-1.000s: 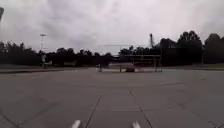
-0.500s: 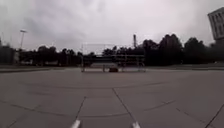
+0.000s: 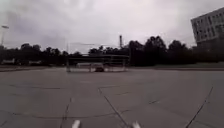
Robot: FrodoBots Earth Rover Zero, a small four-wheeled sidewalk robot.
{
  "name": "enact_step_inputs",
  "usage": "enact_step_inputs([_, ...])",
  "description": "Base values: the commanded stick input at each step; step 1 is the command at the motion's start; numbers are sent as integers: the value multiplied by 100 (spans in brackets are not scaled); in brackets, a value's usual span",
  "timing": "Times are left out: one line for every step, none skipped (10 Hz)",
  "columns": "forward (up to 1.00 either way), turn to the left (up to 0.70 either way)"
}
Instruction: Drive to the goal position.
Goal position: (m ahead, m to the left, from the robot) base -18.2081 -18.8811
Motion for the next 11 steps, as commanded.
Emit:
enact_step_inputs([0,-70])
enact_step_inputs([0,-70])
enact_step_inputs([0,-70])
enact_step_inputs([0,-70])
enact_step_inputs([0,-70])
enact_step_inputs([0,-70])
enact_step_inputs([0,-70])
enact_step_inputs([0,-70])
enact_step_inputs([0,-70])
enact_step_inputs([0,-70])
enact_step_inputs([0,-70])
